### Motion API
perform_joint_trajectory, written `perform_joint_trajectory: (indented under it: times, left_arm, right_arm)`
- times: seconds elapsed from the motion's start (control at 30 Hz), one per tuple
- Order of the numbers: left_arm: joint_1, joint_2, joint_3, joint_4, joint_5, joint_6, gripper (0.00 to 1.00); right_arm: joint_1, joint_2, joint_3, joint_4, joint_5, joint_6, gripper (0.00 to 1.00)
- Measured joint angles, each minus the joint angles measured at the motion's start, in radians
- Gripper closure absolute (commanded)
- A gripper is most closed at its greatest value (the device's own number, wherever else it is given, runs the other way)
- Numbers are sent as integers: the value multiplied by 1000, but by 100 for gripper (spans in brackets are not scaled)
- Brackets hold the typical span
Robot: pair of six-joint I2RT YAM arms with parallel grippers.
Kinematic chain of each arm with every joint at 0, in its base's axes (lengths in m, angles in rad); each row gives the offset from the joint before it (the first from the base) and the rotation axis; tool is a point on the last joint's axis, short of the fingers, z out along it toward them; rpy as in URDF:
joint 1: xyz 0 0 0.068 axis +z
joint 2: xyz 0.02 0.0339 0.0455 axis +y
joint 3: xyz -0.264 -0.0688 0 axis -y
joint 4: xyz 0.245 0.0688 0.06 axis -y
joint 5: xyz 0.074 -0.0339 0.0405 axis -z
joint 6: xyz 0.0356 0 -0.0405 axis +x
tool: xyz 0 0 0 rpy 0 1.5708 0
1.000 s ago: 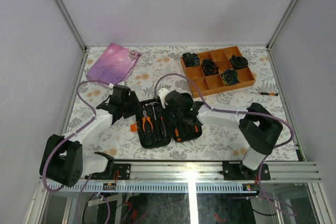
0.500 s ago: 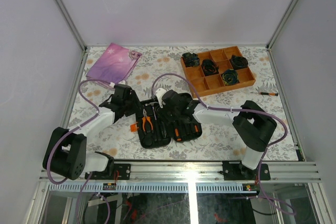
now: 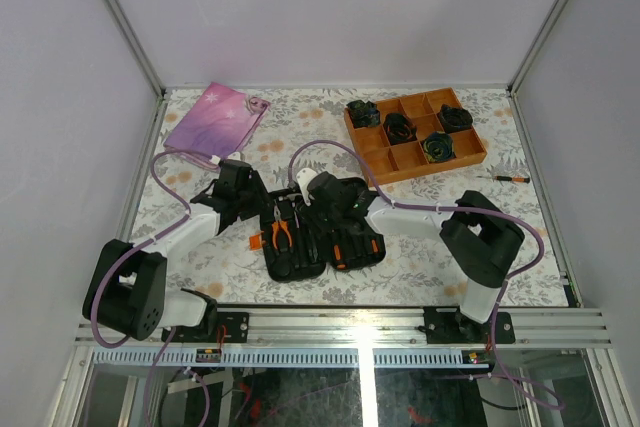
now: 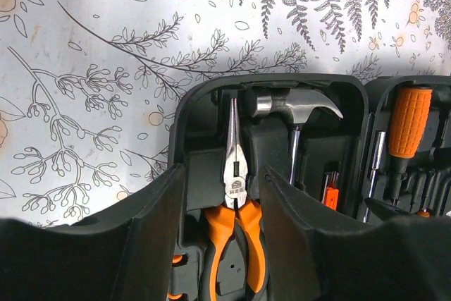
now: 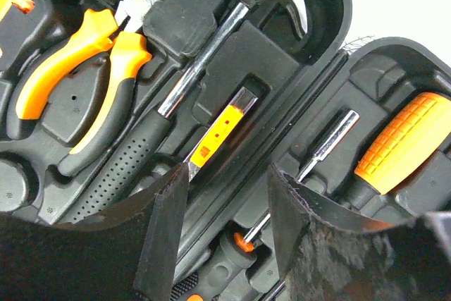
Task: Sort the tools into containers
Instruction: Adjust the utility knife in the storage box.
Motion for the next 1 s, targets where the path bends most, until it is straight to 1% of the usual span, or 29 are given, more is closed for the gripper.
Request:
perform_joint_trajectory:
  times: [0.17, 0.43, 1.0]
  left_arm:
    - [0, 0, -2, 3, 0, 0, 55]
    - [0, 0, -2, 4, 0, 0, 55]
    - [0, 0, -3, 7, 0, 1, 56]
  right_arm:
    - [0, 11, 1, -3, 26, 0, 48]
    - [5, 29, 17, -5, 51, -7, 46]
    - [10, 32, 18, -2, 84, 17, 46]
